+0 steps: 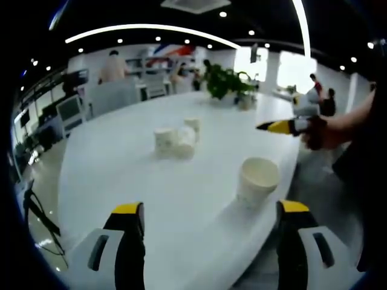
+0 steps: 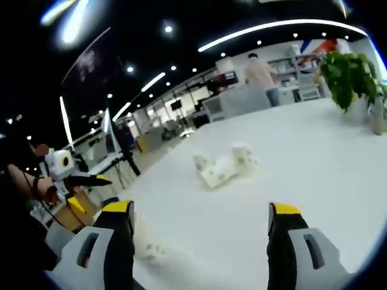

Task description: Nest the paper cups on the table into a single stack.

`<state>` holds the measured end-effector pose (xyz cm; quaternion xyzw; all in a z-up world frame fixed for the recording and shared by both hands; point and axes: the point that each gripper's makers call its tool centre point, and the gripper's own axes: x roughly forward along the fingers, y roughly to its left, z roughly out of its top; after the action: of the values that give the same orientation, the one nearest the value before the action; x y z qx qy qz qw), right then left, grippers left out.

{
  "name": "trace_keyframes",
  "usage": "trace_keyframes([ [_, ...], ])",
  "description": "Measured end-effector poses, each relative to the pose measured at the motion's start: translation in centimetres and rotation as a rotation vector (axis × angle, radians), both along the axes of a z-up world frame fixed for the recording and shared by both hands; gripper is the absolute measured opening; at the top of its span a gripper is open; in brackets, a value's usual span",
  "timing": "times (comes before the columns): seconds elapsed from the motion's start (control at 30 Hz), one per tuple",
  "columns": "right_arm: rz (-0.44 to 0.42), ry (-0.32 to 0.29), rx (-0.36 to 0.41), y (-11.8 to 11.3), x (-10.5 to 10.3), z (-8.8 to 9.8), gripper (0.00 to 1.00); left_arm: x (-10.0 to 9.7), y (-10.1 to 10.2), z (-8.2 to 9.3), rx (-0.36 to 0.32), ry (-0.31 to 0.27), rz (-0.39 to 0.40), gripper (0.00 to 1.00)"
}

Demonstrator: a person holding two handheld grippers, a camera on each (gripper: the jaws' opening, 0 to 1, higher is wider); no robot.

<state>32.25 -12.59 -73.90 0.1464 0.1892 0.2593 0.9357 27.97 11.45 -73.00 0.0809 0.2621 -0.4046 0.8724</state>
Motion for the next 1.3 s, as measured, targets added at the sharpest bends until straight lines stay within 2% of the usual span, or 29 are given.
trace_keyframes([
  [0.17,-0.002,0.004,0.004,0.0,0.1,0.0,1.0,0.1,-0.1,0.0,0.0,0.002,0.002,0.89],
  [0.27,0.006,-0.02,0.008,0.1,0.2,0.4,1.0,0.1,-0.1,0.0,-0.002,0.001,0.003,0.89],
  [0.33,0.012,-0.019,-0.02,0.0,0.1,0.2,1.0,0.1,-0.1,0.1,-0.006,0.002,0.006,0.9],
  [0.57,0.002,-0.014,0.001,-0.1,0.2,0.1,1.0,0.1,0.0,0.0,-0.017,0.007,0.024,0.9],
  [0.8,0.024,-0.007,-0.033,-0.1,0.8,-0.2,1.0,-0.2,-0.1,-0.7,-0.02,0.012,0.029,0.9],
  [0.97,0.07,-0.013,-0.042,0.3,2.8,0.1,1.0,-0.7,-0.1,-1.1,-0.015,0.014,0.041,0.89],
  [1.07,0.138,-0.029,-0.053,1.1,4.2,0.4,1.0,-1.0,0.0,-1.3,0.005,0.011,0.038,0.89],
  [1.23,0.211,-0.032,-0.063,1.5,7.1,0.2,0.99,-0.7,0.4,-1.2,-0.014,0.031,0.084,0.89],
  [1.3,0.253,-0.052,-0.086,1.8,8.1,0.3,0.97,-0.4,0.6,-1.0,-0.005,0.009,0.096,0.88],
])
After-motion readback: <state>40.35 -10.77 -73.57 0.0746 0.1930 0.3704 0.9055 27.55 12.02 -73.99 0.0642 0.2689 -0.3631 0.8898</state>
